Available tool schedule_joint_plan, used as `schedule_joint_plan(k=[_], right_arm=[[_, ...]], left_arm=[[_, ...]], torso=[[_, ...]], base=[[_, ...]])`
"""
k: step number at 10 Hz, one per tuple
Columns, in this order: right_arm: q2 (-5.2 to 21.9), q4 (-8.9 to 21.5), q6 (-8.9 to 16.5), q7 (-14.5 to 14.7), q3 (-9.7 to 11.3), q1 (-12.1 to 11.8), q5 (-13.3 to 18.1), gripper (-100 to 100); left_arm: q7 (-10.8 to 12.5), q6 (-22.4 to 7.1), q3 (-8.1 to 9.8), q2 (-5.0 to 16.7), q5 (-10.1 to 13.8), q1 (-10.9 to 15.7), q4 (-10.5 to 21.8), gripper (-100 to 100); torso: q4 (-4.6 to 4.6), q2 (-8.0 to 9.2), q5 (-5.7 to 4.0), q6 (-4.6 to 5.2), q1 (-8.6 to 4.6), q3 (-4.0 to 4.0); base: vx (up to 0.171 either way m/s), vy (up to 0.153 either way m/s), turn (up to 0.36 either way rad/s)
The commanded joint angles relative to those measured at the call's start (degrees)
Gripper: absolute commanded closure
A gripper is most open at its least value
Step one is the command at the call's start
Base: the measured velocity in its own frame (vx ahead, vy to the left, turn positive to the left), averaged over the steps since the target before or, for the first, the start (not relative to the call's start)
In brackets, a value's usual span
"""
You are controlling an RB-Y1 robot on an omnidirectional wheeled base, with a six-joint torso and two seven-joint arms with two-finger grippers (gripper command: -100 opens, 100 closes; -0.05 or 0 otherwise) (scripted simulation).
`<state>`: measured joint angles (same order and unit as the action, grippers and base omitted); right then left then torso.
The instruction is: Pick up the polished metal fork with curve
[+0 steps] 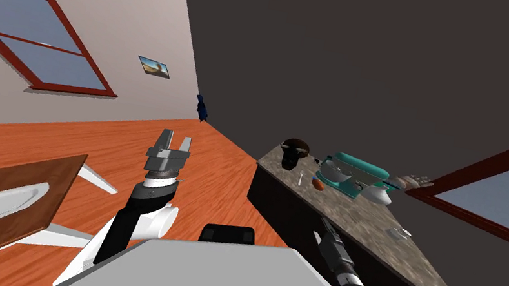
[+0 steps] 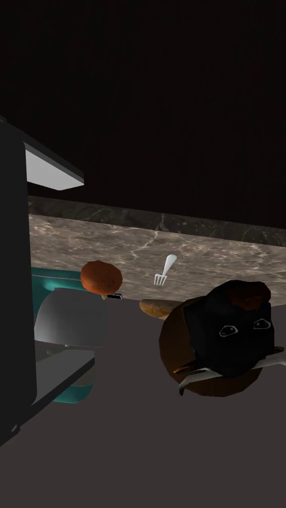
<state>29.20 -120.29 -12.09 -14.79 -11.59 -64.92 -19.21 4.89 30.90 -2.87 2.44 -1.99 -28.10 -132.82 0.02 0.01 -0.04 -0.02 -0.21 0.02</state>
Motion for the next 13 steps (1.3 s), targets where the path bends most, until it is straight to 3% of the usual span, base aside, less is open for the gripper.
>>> schedule_joint_plan(k=[1, 3, 4, 5, 6, 8, 9, 10, 11, 12, 13], right_arm=[[0.63, -0.11, 1.53, -0.11, -0.42, -2.19, -0.45, -100], [4.18, 1.25, 5.49, -0.95, -2.16, -6.7, -2.4, -100], [4.18, 1.25, 5.49, -0.95, -2.16, -7.63, -2.4, -100], [5.98, 1.91, 7.51, -1.33, -3.02, -10.14, -3.31, -100], [5.98, 1.91, 7.51, -1.33, -3.02, -10.31, -3.31, -100], [9.44, 3.16, 11.56, -1.99, -4.64, -14.51, -4.97, -100], [9.59, 3.16, 11.56, -1.99, -4.64, -15.49, -4.97, -100], [11.36, 3.72, 13.57, -2.25, -5.38, -17.17, -5.7, -100], [11.36, 3.72, 13.57, -2.25, -5.38, -17.95, -5.7, -100], [13.05, 4.24, 15.41, -2.48, -6.06, -20.3, -6.36, -100], [13.05, 4.24, 15.55, -2.48, -6.06, -20.3, -6.36, -100]], left_arm=[[0.0, 0.0, 0.0, 0.0, 0.0, 0.0, 0.0, 0], [0.0, 0.0, 0.0, 0.0, 0.0, 0.0, 0.0, 0], [0.0, 0.0, 0.0, 0.0, 0.0, -0.01, 0.0, 0], [0.0, 0.0, 0.01, 0.0, 0.0, -0.01, 0.0, 0], [0.0, 0.0, 0.01, 0.0, 0.0, -0.01, 0.0, 0], [0.0, 0.0, 0.01, 0.01, 0.0, -0.01, 0.0, 0], [0.0, 0.0, 0.01, 0.01, 0.0, -0.02, 0.0, 0], [0.0, 0.0, 0.02, 0.01, 0.0, -0.02, 0.0, 0], [0.0, 0.0, 0.01, 0.01, 0.0, -0.02, 0.0, 0], [0.0, 0.0, 0.02, 0.01, 0.0, -0.02, 0.0, 0], [0.0, 0.0, 0.02, 0.01, 0.0, -0.02, 0.0, 0]], torso=[[0.0, 0.0, 0.0, 0.0, 0.0, 0.0], [-0.01, -0.04, 0.0, 0.0, -0.02, -0.02], [-0.01, -0.07, -0.02, 0.01, -0.06, -0.04], [-0.02, -0.08, -0.01, 0.05, -0.06, -0.05], [-0.02, -0.1, -0.02, 0.02, -0.1, -0.06], [-0.03, -0.15, -0.04, 0.02, -0.14, -0.09], [-0.04, -0.2, -0.05, 0.03, -0.19, -0.11], [-0.04, -0.19, -0.05, 0.06, -0.18, -0.11], [-0.04, -0.21, -0.05, 0.04, -0.2, -0.12], [-0.03, -0.2, -0.06, 0.07, -0.18, -0.11], [-0.04, -0.21, -0.05, 0.04, -0.2, -0.12]], base=[[-0.004, 0.011, 0.257], [0.004, 0.015, 0.433], [0.012, 0.002, 0.328], [0.014, -0.003, 0.395], [0.014, -0.011, 0.291], [0.03, -0.017, 0.403], [0.029, -0.02, 0.31], [0.035, -0.032, 0.395], [0.026, -0.032, 0.28], [0.031, -0.032, 0.381], [0.028, -0.03, 0.219]])
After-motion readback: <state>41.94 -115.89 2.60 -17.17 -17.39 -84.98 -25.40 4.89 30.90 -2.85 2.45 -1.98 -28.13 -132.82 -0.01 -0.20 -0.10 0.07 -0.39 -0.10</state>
